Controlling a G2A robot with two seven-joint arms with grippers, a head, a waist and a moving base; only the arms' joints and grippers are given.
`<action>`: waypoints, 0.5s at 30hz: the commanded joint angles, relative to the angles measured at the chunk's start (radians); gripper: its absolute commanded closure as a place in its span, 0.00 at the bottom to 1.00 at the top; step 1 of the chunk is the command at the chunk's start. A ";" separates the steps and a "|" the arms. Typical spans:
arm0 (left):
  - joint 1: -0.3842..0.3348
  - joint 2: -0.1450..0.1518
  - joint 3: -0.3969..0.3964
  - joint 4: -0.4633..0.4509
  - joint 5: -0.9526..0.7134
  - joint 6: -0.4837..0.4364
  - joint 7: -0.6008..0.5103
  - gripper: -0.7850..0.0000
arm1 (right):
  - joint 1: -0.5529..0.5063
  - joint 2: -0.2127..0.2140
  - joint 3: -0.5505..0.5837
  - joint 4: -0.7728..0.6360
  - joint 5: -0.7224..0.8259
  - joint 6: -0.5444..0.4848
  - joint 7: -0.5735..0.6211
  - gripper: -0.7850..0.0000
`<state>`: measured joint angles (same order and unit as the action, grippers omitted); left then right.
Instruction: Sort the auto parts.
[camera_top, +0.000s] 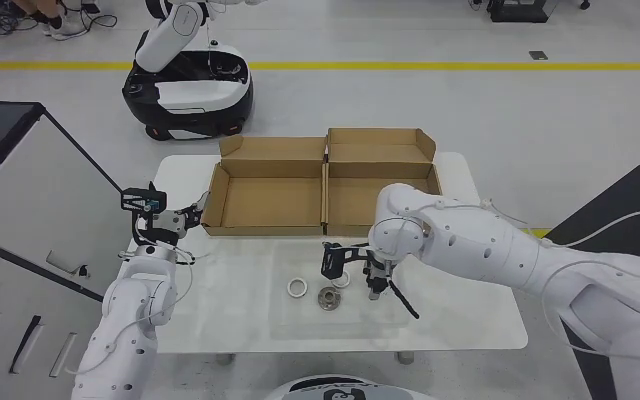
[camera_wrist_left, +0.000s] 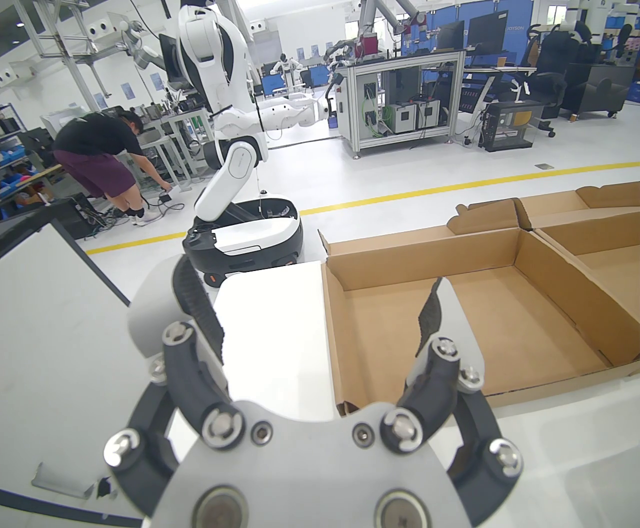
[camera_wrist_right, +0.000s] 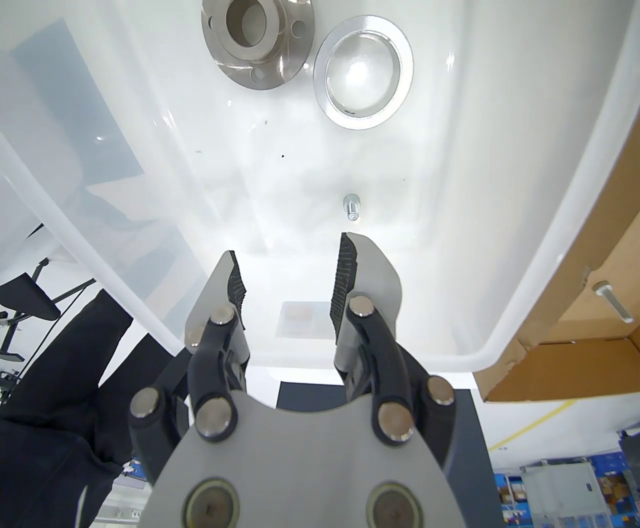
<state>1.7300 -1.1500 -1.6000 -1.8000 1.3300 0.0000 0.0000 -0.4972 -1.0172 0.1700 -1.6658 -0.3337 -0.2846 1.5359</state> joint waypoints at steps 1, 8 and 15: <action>0.000 0.000 0.000 0.000 0.000 0.000 0.000 0.00 | 0.000 0.000 0.000 0.000 0.001 0.000 0.000 0.51; 0.000 0.000 0.000 0.000 0.000 0.000 0.000 0.00 | 0.000 0.000 0.000 0.000 0.001 0.000 0.000 0.54; 0.000 0.000 0.000 0.000 0.000 0.000 0.000 0.00 | 0.000 0.000 0.000 0.000 0.001 0.000 0.000 0.53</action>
<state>1.7300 -1.1500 -1.6000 -1.8000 1.3300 0.0000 0.0000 -0.4972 -1.0172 0.1700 -1.6658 -0.3337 -0.2846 1.5359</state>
